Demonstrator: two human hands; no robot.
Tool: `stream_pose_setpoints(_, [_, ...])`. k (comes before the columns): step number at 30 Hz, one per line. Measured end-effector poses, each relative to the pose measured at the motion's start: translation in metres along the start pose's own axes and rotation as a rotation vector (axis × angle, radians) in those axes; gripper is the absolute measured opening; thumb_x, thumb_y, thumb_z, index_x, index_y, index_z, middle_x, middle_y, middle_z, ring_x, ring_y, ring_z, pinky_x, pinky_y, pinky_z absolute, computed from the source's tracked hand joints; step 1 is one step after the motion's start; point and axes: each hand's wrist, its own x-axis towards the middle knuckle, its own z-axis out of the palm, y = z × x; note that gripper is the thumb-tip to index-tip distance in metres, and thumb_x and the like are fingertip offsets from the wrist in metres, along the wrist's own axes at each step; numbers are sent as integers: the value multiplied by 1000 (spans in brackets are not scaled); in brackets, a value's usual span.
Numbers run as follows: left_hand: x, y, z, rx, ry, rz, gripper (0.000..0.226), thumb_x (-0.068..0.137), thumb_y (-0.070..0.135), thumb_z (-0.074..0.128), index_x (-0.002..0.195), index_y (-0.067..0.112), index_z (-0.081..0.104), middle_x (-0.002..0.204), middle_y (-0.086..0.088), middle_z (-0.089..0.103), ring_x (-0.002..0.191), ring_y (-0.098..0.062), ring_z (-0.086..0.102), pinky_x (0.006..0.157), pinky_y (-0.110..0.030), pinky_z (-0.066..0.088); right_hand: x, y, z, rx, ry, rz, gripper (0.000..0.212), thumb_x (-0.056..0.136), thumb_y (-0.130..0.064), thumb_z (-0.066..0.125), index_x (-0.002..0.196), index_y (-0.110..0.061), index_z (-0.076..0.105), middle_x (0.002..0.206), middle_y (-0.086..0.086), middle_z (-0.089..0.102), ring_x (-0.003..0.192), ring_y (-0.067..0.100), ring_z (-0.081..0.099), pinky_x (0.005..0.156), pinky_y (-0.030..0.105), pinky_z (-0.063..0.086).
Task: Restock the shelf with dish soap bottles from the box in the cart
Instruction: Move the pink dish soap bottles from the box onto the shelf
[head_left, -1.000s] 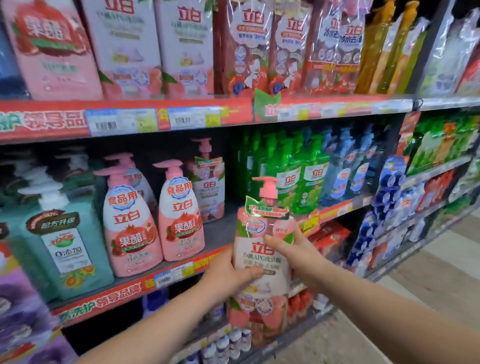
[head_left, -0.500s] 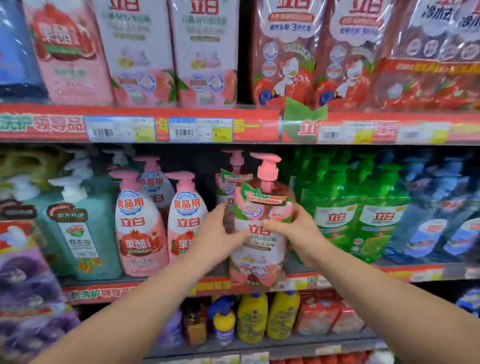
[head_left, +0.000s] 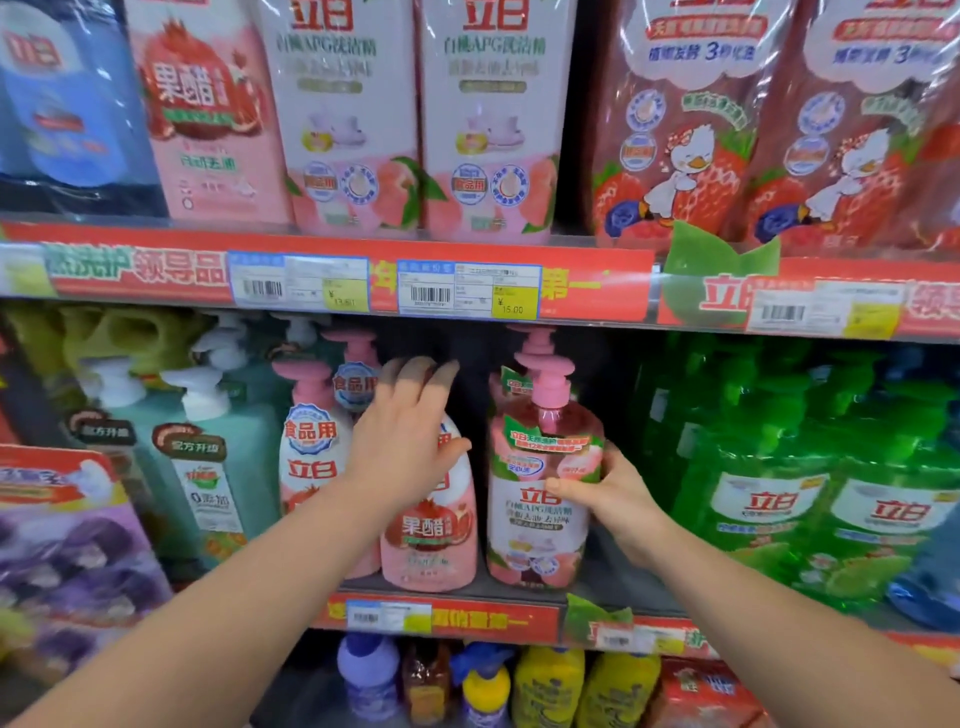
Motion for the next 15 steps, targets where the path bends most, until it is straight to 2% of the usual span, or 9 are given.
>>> stream_pose_setpoints(2, [0, 0, 0, -16, 16, 10, 80, 65, 28, 81, 135, 9, 45, 131, -18, 47, 126, -44, 34, 89, -53, 45, 5, 1, -1, -20, -55, 14, 71, 61, -5, 84, 122, -20, 51, 110, 8, 71, 101, 23, 68, 90, 44, 54])
stream_pose_setpoints(4, [0, 0, 1, -28, 30, 19, 80, 63, 26, 83, 132, 7, 48, 128, -19, 49, 123, -46, 37, 85, -53, 47, 7, -2, -4, -117, -130, 27, 75, 67, -7, 82, 129, -21, 44, 112, 5, 69, 103, 20, 67, 89, 38, 54])
stream_pose_setpoints(7, [-1, 1, 3, -20, 50, 35, 80, 58, 24, 85, 128, 5, 52, 124, -21, 52, 120, -48, 41, 81, -53, 49, 6, -11, -7, -307, -186, 50, 78, 69, -9, 82, 128, -26, 34, 100, -10, 66, 82, -1, 66, 60, 10, 52])
stream_pose_setpoints(9, [-1, 1, 4, -13, 55, 37, 80, 58, 23, 86, 127, 4, 52, 122, -21, 53, 118, -49, 42, 80, -54, 50, 4, -12, -4, -374, -191, 61, 84, 68, -5, 82, 131, -24, 29, 97, -9, 64, 75, -2, 64, 50, 6, 46])
stream_pose_setpoints(11, [0, 1, 5, -10, 49, 37, 79, 59, 23, 85, 128, 3, 51, 124, -22, 52, 120, -49, 40, 83, -54, 49, 3, -11, -2, -416, -180, 58, 88, 69, -4, 81, 136, -18, 26, 100, -5, 64, 81, 1, 61, 53, 9, 47])
stream_pose_setpoints(15, [0, 1, 5, -17, 36, 22, 78, 63, 24, 83, 130, 4, 49, 128, -21, 49, 125, -47, 36, 86, -55, 46, 3, -12, 1, -441, -154, 45, 88, 69, -5, 81, 138, -14, 27, 110, 3, 64, 93, 10, 62, 71, 22, 51])
